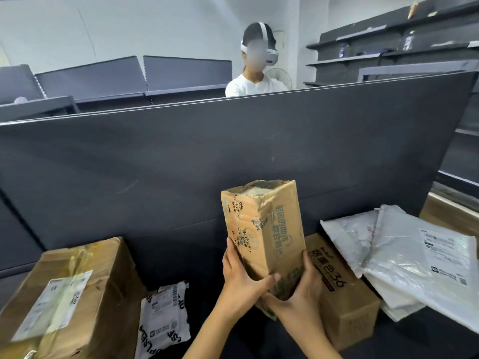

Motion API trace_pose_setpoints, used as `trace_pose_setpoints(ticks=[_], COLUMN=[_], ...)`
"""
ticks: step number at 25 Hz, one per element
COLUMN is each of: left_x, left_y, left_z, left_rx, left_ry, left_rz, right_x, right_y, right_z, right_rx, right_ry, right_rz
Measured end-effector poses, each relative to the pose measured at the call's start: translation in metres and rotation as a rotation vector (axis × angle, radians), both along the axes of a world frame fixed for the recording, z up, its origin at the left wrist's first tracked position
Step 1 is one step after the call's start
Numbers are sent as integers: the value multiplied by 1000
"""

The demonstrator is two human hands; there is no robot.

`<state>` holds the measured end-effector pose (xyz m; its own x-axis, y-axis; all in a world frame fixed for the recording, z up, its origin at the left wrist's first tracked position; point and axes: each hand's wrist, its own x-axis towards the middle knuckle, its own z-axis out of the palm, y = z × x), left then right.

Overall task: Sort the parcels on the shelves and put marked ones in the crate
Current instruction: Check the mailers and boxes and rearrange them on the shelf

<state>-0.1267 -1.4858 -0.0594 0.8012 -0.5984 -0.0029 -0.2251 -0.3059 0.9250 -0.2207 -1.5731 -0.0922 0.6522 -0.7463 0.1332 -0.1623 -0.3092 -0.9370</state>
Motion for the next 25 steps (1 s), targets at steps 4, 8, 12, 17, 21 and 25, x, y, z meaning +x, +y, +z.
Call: trace_pose_setpoints(ticks=[4,8,12,17,21,25], left_x=[14,16,10,14,22,21], left_y=[25,56,71,88,91,80], left_z=[-5,-12,-16,-20,-16,4], left_rx=[-158,-314,-537,-728,-551,-522], left_ry=[138,353,770,957,790,551], left_rz=[-9,-79,-87,-44,57,182], right_x=[-8,-12,-16,-12,-6,-4], right_y=[8,-7,-17,-4,0,2], right_z=[8,30,45,47,45,36], right_rx=[7,332,477,426,301,73], right_ry=[-20,-139,-9,17,-45,-71], right_rz=[129,289,607,792,679,605])
